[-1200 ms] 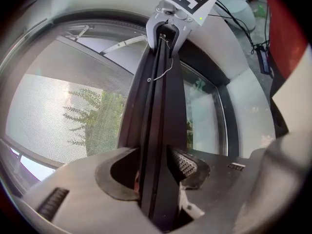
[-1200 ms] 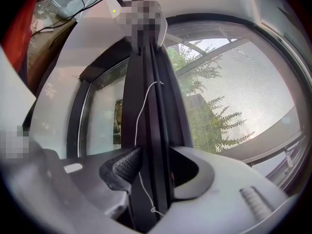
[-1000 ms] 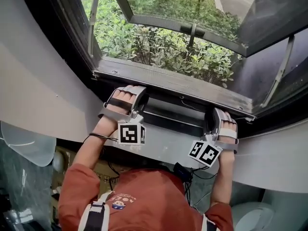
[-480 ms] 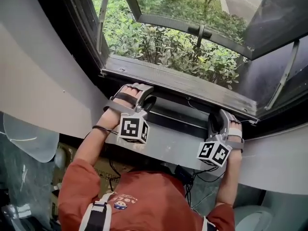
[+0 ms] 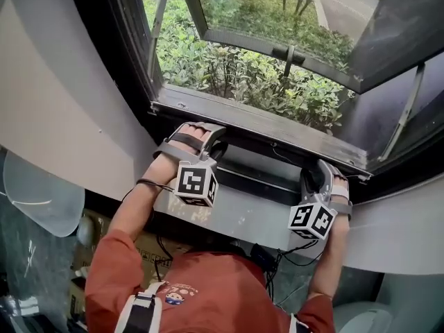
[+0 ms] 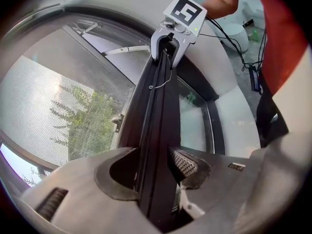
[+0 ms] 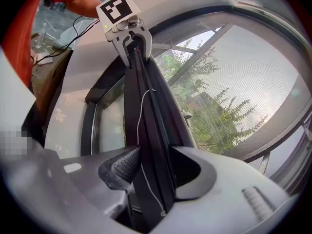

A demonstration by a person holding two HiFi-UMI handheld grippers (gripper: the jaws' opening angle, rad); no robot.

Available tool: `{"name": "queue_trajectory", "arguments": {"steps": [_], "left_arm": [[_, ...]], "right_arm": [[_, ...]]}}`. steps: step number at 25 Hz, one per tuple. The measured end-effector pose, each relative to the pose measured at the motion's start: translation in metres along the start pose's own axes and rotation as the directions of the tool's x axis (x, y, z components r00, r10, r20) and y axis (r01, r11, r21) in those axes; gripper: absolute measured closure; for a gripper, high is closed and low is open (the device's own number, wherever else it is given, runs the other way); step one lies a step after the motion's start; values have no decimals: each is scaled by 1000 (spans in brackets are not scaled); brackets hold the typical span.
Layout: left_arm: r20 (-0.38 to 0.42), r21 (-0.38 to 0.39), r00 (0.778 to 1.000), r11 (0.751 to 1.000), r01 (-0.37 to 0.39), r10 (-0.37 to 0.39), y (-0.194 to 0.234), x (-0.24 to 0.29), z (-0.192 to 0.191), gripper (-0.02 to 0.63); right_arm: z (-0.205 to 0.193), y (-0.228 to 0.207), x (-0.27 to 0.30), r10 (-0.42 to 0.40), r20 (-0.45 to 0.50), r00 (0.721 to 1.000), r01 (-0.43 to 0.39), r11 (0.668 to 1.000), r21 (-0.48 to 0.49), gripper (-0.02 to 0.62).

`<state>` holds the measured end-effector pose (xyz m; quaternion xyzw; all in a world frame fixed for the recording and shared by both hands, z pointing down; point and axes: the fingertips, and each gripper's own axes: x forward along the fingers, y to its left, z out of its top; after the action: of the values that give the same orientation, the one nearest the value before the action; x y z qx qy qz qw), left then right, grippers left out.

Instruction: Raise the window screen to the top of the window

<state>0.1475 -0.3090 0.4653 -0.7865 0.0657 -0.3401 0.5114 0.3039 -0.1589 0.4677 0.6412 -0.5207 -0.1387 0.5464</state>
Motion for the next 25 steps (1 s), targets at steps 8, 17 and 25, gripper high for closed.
{"name": "queue_trajectory", "arguments": {"steps": [8, 17, 25], "left_arm": [[17, 33, 996, 995, -93, 93, 22, -5, 2, 420], [37, 50, 988, 987, -150, 148, 49, -16, 10, 422], [69, 42, 966, 967, -251, 247, 93, -38, 21, 452]], "right_arm": [[9, -21, -3, -51, 16, 999, 52, 998, -32, 360], [19, -45, -12, -88, 44, 995, 89, 995, -40, 364], [36, -91, -29, -179, 80, 981, 184, 982, -53, 408]]}}
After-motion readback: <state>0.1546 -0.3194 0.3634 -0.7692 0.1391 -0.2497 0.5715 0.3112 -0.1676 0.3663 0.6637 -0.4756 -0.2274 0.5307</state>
